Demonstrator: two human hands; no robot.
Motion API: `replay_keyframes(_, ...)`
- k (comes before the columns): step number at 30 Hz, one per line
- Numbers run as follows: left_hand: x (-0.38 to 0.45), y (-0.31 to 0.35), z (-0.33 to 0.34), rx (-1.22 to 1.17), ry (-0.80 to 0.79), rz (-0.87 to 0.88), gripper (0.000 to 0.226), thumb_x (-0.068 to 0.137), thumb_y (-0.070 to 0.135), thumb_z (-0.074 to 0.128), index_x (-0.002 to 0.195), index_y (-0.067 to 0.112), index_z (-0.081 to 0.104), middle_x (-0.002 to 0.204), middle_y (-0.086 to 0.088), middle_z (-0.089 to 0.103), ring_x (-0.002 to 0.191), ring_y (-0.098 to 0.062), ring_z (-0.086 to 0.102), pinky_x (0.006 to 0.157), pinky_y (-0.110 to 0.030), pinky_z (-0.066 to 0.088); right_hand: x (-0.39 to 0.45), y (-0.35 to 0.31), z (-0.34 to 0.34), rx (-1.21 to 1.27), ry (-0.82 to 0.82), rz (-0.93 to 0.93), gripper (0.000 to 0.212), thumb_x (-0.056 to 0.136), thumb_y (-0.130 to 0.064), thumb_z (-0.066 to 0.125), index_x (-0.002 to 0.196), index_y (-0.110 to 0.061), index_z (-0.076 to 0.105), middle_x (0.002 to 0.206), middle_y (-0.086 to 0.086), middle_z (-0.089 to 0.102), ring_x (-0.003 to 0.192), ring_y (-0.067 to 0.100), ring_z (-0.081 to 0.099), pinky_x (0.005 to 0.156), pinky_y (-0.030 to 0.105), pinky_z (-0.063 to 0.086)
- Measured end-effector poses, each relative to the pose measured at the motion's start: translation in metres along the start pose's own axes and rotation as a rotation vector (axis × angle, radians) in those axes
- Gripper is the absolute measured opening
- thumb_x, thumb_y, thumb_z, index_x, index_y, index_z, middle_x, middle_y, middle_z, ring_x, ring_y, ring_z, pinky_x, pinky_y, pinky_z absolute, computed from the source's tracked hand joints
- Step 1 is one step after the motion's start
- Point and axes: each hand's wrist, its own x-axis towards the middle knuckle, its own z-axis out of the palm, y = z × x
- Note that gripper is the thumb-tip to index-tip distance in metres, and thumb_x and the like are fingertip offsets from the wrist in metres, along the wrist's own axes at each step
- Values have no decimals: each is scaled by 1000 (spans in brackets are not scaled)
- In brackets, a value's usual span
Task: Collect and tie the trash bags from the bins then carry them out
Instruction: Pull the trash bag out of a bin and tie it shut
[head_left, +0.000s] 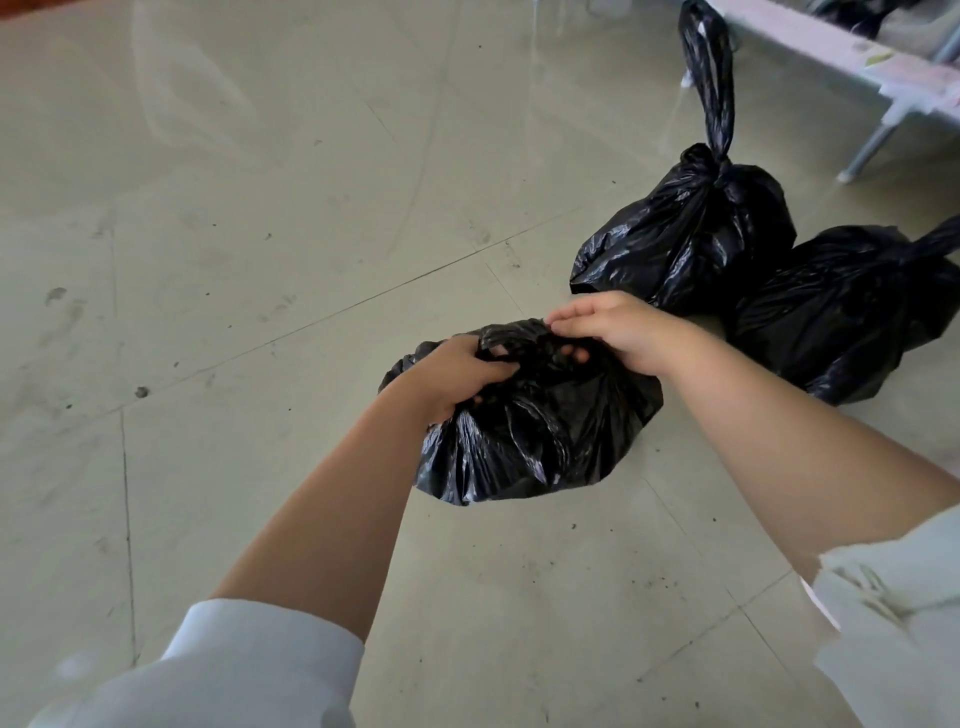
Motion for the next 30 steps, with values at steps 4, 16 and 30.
replay_keyframes(4, 1, 14, -6, 74, 248, 184, 21, 87, -4, 57, 107, -5, 64, 68, 2, 57, 63, -9, 54, 67, -24, 48, -9, -15, -12, 129, -163, -74, 34, 85, 13, 42, 88, -16, 58, 60, 4, 62, 45, 6, 60, 56, 16, 52)
replay_keyframes(16, -7, 25, -13, -24, 121, 174, 17, 86, -4, 57, 89, 11, 64, 48, 14, 66, 55, -1, 62, 67, -15, 53, -22, -7, 8, -595, -249, 136, 26, 79, 10, 55, 105, 8, 55, 102, 25, 60, 100, 32, 59, 97, 44, 47)
replay_keyframes(30, -3, 19, -19, -72, 246, 283, 17, 86, -9, 55, 88, 7, 60, 59, 6, 63, 40, 7, 57, 52, -8, 51, -18, -9, -5, -434, -159, -15, 32, 79, 6, 61, 105, -10, 53, 108, 13, 58, 104, 26, 56, 104, 45, 42)
